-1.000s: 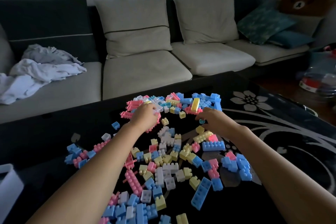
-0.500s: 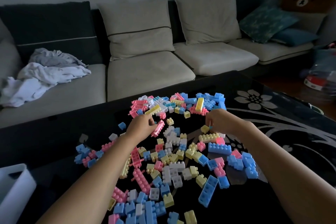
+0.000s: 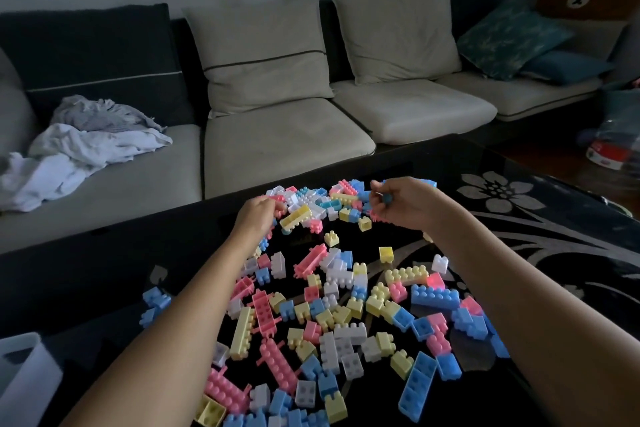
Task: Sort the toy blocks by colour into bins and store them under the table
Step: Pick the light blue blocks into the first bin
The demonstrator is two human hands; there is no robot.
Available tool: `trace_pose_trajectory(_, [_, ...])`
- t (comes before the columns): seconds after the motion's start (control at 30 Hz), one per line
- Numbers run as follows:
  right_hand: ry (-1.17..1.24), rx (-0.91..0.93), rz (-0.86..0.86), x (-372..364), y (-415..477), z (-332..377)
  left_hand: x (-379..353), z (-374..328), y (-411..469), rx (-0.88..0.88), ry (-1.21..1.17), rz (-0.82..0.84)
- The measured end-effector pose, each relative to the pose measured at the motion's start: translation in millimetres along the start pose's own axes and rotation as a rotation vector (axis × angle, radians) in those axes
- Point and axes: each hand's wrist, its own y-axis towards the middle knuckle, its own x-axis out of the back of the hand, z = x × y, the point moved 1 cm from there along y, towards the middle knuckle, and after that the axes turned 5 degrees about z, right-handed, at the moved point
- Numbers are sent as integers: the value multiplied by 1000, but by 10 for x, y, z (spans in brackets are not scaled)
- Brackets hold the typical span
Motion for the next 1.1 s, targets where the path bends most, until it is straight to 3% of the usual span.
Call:
trace_pose_trajectory(0.07, [-300, 61, -58, -198, 157, 4, -24, -6, 34, -100, 262, 48])
trace_pose_trajectory(0.17, [-1121, 259, -195, -461, 413, -57, -97, 30, 59, -230, 455, 189])
trace_pose_trajectory(0.3, [-1592, 367, -264, -519, 710, -167, -106, 74, 72, -239, 412, 303])
trace_pose_trajectory(0.37, [-1720, 319, -288, -476, 849, -200, -39, 84, 62, -196, 302, 308])
trace_pose_trajectory(0.5, [-1779, 316, -264, -424, 932, -197, 155, 149, 142, -246, 457, 209])
trace_pose_trajectory(0.67, [-1794, 310, -257, -388, 946, -218, 166, 201, 121, -197, 671, 423])
trace_pose_trajectory(1.1, [-1762, 339, -310, -379, 971, -286, -92, 111, -81, -375, 916, 497])
